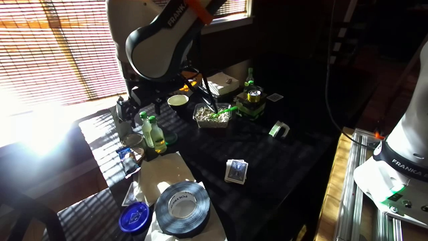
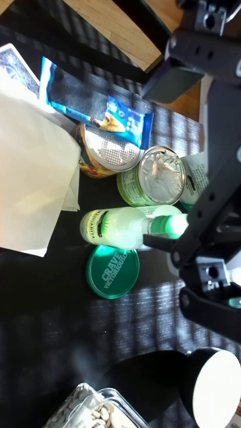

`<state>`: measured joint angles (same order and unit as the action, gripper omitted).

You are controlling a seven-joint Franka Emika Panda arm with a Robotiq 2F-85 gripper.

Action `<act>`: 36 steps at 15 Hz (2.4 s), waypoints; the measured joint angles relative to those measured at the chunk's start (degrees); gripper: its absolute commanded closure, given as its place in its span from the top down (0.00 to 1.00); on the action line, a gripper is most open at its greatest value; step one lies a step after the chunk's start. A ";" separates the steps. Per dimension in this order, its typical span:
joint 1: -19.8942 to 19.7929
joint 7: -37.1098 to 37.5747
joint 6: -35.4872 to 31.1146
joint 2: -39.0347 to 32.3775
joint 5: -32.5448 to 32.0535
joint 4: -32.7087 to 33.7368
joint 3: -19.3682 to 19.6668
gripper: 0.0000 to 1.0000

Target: Move one bottle to the right

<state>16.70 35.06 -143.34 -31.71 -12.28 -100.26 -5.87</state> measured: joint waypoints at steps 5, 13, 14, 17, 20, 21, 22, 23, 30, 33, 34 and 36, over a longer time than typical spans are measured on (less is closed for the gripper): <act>0.80 -0.39 -0.08 -1.16 0.02 0.11 1.75 1.00; 0.46 -2.80 -2.04 -7.38 3.58 3.12 3.69 0.98; 0.49 -2.84 -2.13 -7.86 4.14 3.75 3.69 0.96; 0.50 -2.84 -2.16 -9.05 5.10 5.79 3.98 0.95; 0.52 -3.27 -2.16 -10.03 5.17 7.55 4.94 0.91; 0.54 -3.76 -2.16 -10.29 5.17 7.94 5.29 0.90; 0.53 -4.32 -2.16 -10.50 5.17 8.24 5.56 0.82; 0.55 -4.85 -2.16 -10.71 5.17 8.47 5.77 0.78; 0.72 -6.43 -2.14 -11.64 5.17 9.13 6.03 0.24; 0.75 -6.43 -2.14 -11.64 5.17 9.15 6.33 0.14; 0.77 -6.43 -2.13 -11.64 5.17 9.15 6.49 0.07; 0.83 -6.43 -2.12 -11.64 5.17 9.15 6.86 0.07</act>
<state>17.52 28.63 -145.46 -43.35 -7.11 -91.11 0.99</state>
